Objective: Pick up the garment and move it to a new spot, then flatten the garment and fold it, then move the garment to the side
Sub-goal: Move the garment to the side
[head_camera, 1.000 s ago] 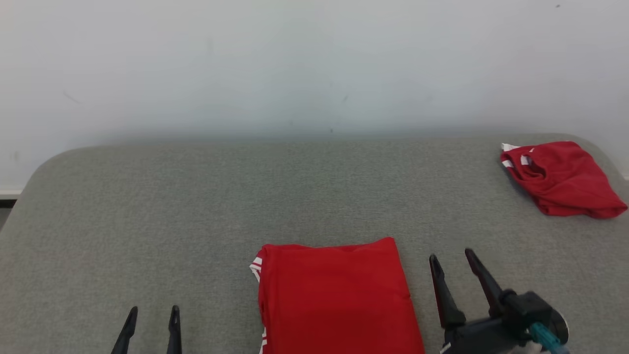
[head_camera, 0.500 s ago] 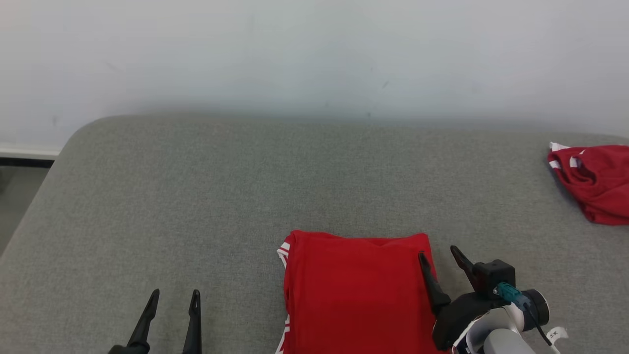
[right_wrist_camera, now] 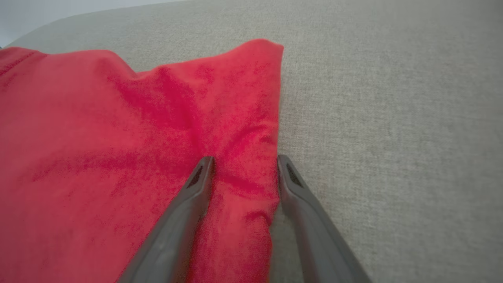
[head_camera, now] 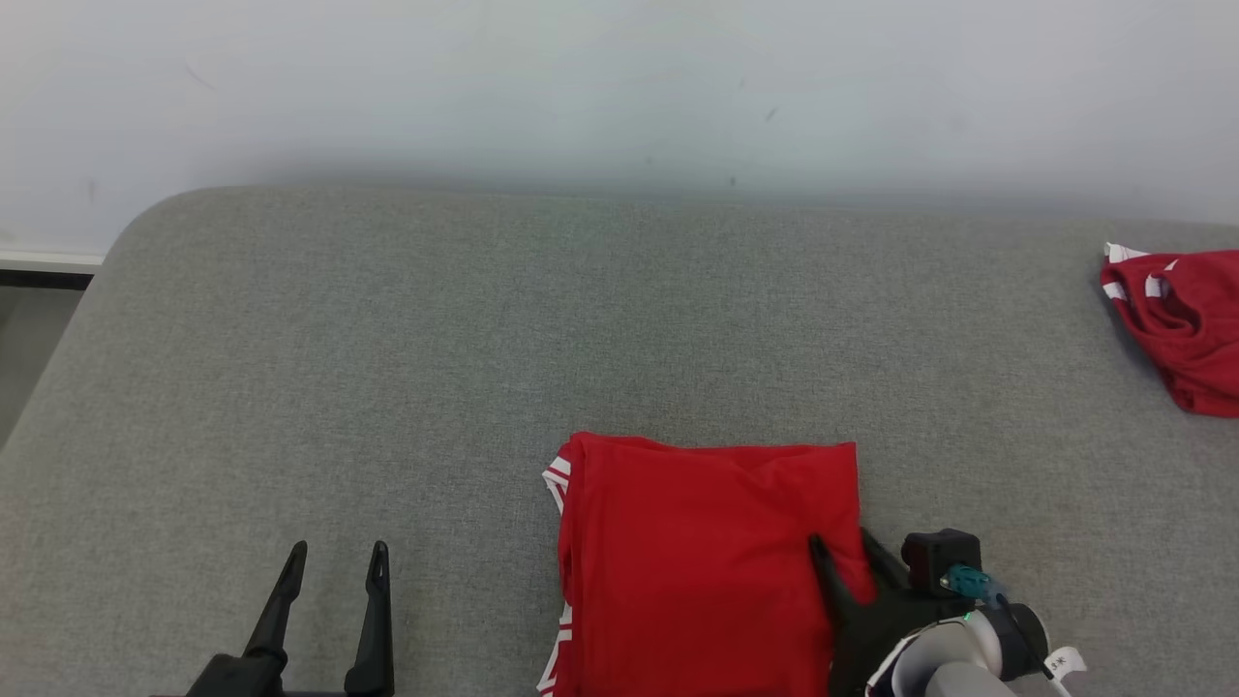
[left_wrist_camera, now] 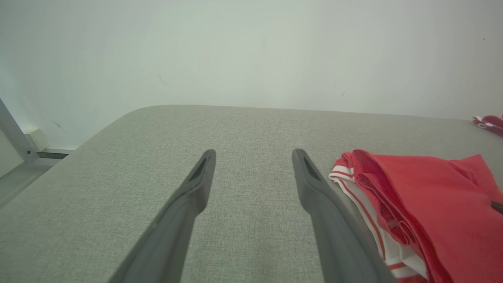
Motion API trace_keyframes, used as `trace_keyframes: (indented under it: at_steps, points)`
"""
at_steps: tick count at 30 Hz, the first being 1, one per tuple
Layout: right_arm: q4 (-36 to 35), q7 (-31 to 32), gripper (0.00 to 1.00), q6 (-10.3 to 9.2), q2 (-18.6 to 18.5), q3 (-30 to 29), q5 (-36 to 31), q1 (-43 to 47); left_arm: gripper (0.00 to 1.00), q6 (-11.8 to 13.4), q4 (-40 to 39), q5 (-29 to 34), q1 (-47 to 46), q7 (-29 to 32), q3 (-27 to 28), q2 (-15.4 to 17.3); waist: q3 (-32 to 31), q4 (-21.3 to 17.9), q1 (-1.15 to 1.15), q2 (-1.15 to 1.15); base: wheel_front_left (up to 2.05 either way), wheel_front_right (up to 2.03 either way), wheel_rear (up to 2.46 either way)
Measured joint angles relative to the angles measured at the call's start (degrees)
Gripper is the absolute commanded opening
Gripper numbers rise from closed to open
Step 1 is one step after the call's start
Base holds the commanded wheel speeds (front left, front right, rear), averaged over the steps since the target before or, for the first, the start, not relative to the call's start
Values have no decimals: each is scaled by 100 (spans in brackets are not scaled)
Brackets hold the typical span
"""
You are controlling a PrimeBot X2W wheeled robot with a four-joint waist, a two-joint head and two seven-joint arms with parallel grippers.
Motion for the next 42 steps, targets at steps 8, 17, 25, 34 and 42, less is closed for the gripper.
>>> trace_keyframes:
  at_steps: [8, 17, 25, 34, 42]
  points:
    - [60, -45, 0, 1, -175, 579, 390, -580, 100, 0, -33, -59, -89, -1, 18, -1, 114, -80, 0, 1, 0, 0, 0]
    - [-71, -46, 0, 1, -872, 951, 721, -1772, 100, 0, -89, -118, -342, 0, -100, 10, 424, -157, 0, 1, 0, 0, 0]
    - [-142, 55, 0, 1, -1823, 1241, 848, -2707, 100, 0, -272, -202, -599, 0, -132, 122, 902, -261, 0, 1, 0, 0, 0]
    - [-138, 279, 0, 1, -2866, 1573, 891, -3475, 100, 0, -605, -188, -871, -1, -229, 291, 1415, -563, 0, 1, 0, 0, 0]
    - [-104, 637, 0, 1, -3572, 1862, 795, -4083, 100, 0, -1235, -23, -1110, 0, -246, 430, 1890, -820, 0, 1, 0, 0, 0]
